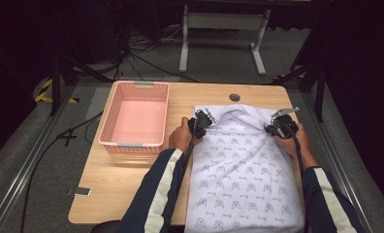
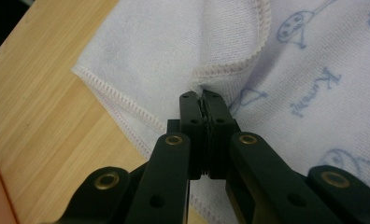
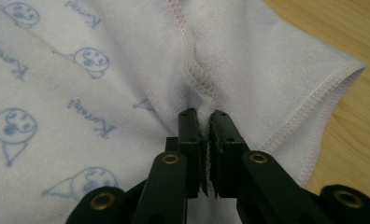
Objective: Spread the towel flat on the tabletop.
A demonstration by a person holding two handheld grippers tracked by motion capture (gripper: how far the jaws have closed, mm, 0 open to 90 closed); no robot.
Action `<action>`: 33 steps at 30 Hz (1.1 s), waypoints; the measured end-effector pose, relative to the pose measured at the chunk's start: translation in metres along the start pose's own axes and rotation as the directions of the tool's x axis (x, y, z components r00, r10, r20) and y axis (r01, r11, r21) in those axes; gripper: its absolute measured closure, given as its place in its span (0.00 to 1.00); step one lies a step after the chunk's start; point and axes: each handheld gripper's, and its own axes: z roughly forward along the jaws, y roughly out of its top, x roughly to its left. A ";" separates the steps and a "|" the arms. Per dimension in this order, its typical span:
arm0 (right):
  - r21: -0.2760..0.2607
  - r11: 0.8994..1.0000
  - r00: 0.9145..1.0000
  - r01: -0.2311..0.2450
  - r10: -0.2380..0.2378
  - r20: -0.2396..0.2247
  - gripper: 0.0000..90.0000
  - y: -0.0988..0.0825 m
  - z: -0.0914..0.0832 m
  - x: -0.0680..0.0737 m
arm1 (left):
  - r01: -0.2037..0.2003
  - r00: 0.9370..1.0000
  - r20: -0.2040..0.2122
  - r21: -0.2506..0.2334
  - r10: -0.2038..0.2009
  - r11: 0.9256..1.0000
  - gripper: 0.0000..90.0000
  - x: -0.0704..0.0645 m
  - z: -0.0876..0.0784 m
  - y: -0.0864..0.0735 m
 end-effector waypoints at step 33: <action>-0.194 0.961 0.918 0.197 -0.250 -0.308 0.93 -0.110 -0.164 0.069 | -0.179 0.869 0.410 -0.262 0.277 0.948 0.98 -0.105 -0.153 -0.091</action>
